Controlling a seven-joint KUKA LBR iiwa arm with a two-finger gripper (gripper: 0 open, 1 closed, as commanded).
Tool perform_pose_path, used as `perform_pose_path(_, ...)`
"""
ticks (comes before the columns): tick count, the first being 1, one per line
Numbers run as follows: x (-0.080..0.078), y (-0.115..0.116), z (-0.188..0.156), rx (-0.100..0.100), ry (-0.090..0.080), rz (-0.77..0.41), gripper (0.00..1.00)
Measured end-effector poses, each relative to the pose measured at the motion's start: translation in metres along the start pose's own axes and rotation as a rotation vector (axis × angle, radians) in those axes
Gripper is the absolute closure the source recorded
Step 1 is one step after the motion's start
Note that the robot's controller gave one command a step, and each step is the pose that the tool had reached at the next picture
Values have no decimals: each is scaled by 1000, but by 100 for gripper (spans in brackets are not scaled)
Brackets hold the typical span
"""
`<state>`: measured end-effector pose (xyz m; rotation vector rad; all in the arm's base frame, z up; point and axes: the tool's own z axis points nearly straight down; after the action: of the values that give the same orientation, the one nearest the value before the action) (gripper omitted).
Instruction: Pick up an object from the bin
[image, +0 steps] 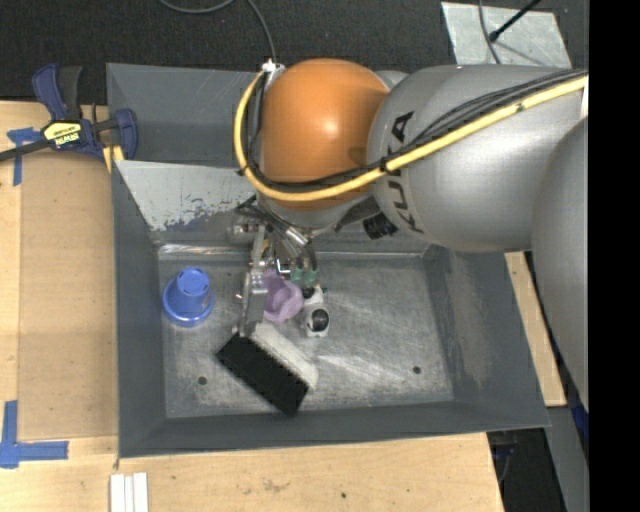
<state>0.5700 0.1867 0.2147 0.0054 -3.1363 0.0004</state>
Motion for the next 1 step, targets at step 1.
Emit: perform_pose_path(1,0,0,-2,-1,-3,1,0)
